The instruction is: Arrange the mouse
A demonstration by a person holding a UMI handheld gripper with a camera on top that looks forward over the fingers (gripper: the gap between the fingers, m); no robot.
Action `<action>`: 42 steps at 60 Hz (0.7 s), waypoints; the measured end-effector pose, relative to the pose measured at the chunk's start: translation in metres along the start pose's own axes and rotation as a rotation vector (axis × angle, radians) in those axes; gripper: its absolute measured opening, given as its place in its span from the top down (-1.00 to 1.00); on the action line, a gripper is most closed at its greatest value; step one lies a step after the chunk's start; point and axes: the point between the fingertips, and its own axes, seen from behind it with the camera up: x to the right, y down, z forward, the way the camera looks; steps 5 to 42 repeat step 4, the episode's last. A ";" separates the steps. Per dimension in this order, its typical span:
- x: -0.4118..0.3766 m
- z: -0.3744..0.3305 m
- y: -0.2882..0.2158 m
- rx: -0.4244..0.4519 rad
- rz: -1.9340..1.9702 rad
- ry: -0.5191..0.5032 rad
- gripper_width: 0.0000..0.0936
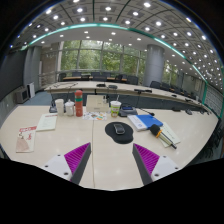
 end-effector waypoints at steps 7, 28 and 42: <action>0.002 -0.001 0.002 -0.004 -0.002 0.005 -0.83; 0.002 -0.001 0.002 -0.004 -0.002 0.005 -0.83; 0.002 -0.001 0.002 -0.004 -0.002 0.005 -0.83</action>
